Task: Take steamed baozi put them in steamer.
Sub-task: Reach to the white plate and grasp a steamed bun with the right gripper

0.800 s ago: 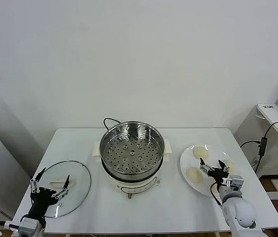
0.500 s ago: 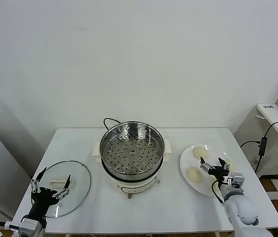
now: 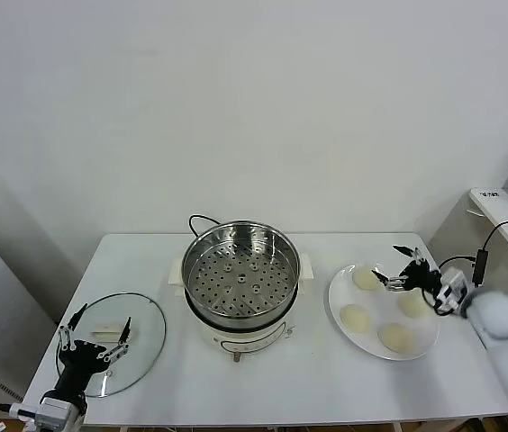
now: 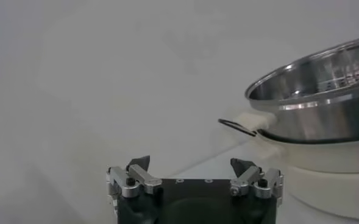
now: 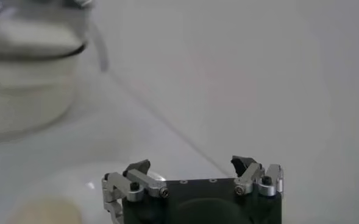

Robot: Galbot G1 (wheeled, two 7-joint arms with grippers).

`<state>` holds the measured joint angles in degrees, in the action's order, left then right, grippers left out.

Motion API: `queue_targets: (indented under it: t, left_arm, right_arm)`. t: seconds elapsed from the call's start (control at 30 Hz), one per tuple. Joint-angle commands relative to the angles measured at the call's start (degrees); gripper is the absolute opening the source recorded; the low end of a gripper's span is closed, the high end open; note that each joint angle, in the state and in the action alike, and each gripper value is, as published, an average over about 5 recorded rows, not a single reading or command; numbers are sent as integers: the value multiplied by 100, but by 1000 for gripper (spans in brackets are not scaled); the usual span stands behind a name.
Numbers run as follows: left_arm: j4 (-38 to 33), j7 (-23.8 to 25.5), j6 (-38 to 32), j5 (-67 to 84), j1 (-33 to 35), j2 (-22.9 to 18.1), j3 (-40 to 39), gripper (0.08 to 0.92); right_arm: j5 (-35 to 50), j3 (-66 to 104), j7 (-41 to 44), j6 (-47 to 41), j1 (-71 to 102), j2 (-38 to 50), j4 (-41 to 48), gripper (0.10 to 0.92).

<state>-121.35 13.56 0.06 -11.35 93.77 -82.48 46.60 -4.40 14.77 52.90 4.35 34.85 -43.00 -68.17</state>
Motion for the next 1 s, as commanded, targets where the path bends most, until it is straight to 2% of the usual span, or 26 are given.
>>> queue_targets:
  t: [0.03, 0.33, 0.6, 1.0]
  left_arm:
    - [-2, -3, -14, 6, 6, 0, 16, 823]
    - [69, -66, 60, 50, -72, -29, 166, 823]
    - [82, -82, 23, 127, 6, 27, 377, 823]
    - [129, -59, -21, 215, 36, 110, 466, 823]
  right_arm:
    - [-1412, -1605, 2042, 474, -1991, 646, 850, 823]
    - [-2604, -2800, 2133, 338, -3001, -644, 1788, 823]
    - [-2962, -2822, 1667, 370, -2926, -1362, 2605, 823]
    - [-3063, -2735, 1310, 408, -2898, -1681, 3083, 823]
